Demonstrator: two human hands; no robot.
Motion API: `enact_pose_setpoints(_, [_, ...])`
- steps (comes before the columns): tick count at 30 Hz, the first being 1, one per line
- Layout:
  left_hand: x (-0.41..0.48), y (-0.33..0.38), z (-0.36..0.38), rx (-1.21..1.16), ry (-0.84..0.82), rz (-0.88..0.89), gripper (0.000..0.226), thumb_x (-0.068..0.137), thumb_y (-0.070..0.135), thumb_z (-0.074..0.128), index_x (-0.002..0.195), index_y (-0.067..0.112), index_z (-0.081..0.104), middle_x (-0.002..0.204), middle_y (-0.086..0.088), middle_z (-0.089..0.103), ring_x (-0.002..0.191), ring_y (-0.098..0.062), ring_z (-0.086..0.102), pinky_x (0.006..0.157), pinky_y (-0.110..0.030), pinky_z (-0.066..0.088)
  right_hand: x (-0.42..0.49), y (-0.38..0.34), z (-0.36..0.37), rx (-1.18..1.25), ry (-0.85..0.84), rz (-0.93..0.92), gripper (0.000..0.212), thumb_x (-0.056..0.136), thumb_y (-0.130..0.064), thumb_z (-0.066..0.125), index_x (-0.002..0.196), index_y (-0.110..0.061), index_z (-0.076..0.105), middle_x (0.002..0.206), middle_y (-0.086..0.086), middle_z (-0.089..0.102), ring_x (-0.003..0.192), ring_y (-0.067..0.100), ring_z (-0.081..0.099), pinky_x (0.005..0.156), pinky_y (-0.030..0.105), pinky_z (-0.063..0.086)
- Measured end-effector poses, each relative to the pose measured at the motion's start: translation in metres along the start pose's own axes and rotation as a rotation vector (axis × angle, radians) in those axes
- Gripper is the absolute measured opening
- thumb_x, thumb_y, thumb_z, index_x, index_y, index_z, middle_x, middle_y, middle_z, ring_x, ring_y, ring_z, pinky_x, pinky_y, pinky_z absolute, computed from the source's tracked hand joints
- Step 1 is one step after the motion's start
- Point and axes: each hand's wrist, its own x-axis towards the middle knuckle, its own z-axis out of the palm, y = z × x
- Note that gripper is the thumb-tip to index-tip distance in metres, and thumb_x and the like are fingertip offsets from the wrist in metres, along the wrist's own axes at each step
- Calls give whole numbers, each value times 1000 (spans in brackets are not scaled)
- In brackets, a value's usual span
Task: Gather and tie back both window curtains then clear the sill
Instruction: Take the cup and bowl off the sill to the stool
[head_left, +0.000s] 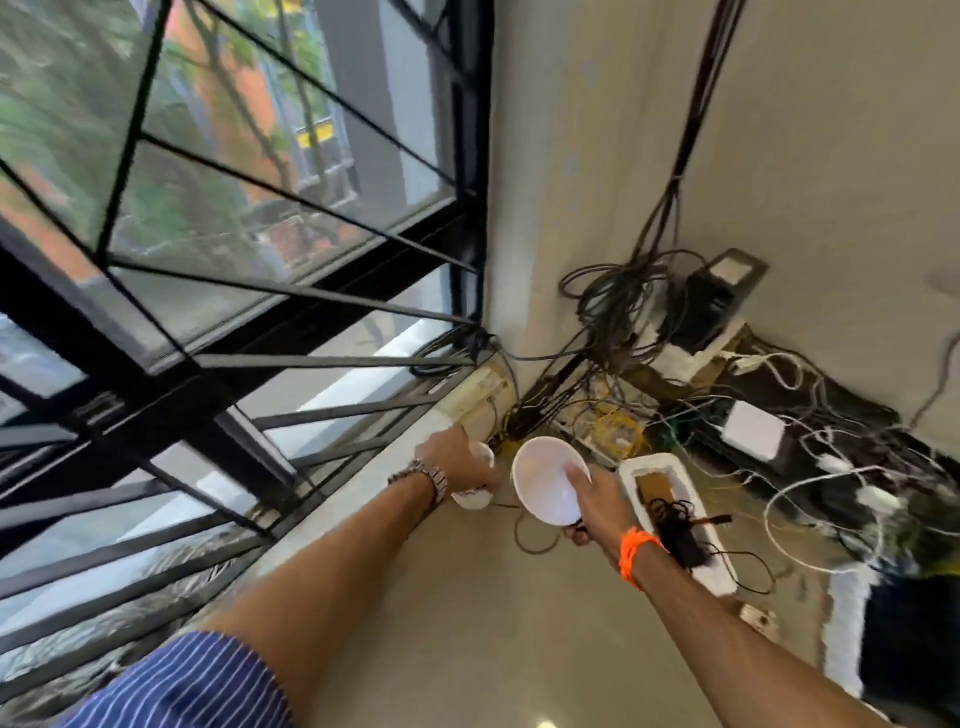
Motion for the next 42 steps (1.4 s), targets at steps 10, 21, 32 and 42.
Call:
enact_pose_setpoints(10, [-34, 128, 63, 25, 50, 559, 78, 44, 59, 80, 112, 33, 53, 110, 7, 61, 100, -17, 55, 88, -41, 48, -51, 42, -135, 213, 230, 138, 26, 100, -12, 47, 123, -1, 52, 97, 32, 64, 53, 35, 66, 37, 27, 47])
enact_pose_setpoints(21, [-140, 254, 178, -46, -91, 854, 77, 45, 36, 88, 115, 26, 56, 107, 7, 56, 100, -15, 52, 88, -33, 45, -191, 142, -281, 439, 503, 223, 21, 99, -10, 50, 113, 3, 59, 97, 31, 65, 56, 36, 69, 45, 35, 57])
enact_pose_setpoints(32, [-293, 359, 332, 114, -339, 1229, 60, 48, 23, 88, 103, 17, 64, 101, -4, 63, 93, -25, 56, 77, -31, 41, -357, 272, -388, 545, 841, 360, 28, 99, -15, 51, 118, 2, 61, 116, 20, 60, 54, 25, 69, 44, 31, 57])
enact_pose_setpoints(42, [-393, 375, 469, 194, -573, 1394, 67, 51, 28, 87, 111, 22, 58, 107, 6, 54, 100, -20, 55, 88, -40, 46, -489, 394, -421, 611, 1035, 539, 23, 100, -17, 47, 113, -5, 62, 110, 23, 64, 45, 24, 68, 42, 28, 55])
